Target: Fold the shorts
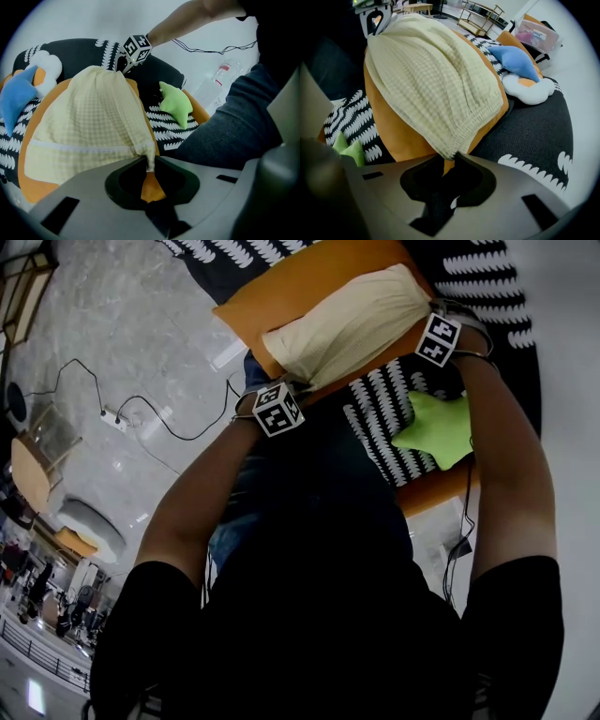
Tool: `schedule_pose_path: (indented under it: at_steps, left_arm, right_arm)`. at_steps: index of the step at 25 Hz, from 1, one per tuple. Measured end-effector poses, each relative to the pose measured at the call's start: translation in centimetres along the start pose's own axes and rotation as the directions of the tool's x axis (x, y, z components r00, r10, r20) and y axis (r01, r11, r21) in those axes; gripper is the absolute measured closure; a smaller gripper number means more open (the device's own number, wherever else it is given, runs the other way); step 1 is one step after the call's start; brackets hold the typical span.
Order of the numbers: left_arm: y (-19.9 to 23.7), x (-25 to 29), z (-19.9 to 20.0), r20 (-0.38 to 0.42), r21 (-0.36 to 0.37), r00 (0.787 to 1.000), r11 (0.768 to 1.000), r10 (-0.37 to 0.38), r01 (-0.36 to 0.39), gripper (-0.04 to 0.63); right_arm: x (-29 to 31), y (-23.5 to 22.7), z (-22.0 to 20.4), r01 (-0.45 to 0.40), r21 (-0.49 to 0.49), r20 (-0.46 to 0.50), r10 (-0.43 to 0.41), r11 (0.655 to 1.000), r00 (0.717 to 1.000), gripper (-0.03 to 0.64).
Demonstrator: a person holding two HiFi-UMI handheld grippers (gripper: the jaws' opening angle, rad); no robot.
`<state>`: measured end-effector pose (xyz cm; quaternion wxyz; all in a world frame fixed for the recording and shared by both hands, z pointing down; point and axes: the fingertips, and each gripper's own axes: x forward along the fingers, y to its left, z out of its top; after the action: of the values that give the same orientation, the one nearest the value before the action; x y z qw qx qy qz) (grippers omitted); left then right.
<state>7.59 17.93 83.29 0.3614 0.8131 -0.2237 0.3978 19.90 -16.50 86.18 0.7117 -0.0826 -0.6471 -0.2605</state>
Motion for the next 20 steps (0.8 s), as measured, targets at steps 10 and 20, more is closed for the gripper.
schedule_pose_path:
  at_steps: [10, 20]
  left_arm:
    - [-1.4, -1.0, -1.1, -0.054, -0.144, 0.993, 0.985, -0.102, 0.093, 0.368]
    - [-0.1, -8.3, 1.0, -0.088, -0.182, 0.992, 0.981, -0.088, 0.071, 0.325]
  right_arm:
    - [-2.1, 2.0, -2.8, -0.077, 0.294, -0.017, 0.086, 0.953, 0.996, 0.403]
    - [-10.0, 3.7, -4.5, -0.112, 0.546, 0.098, 0.070, 0.830, 0.993, 0.394]
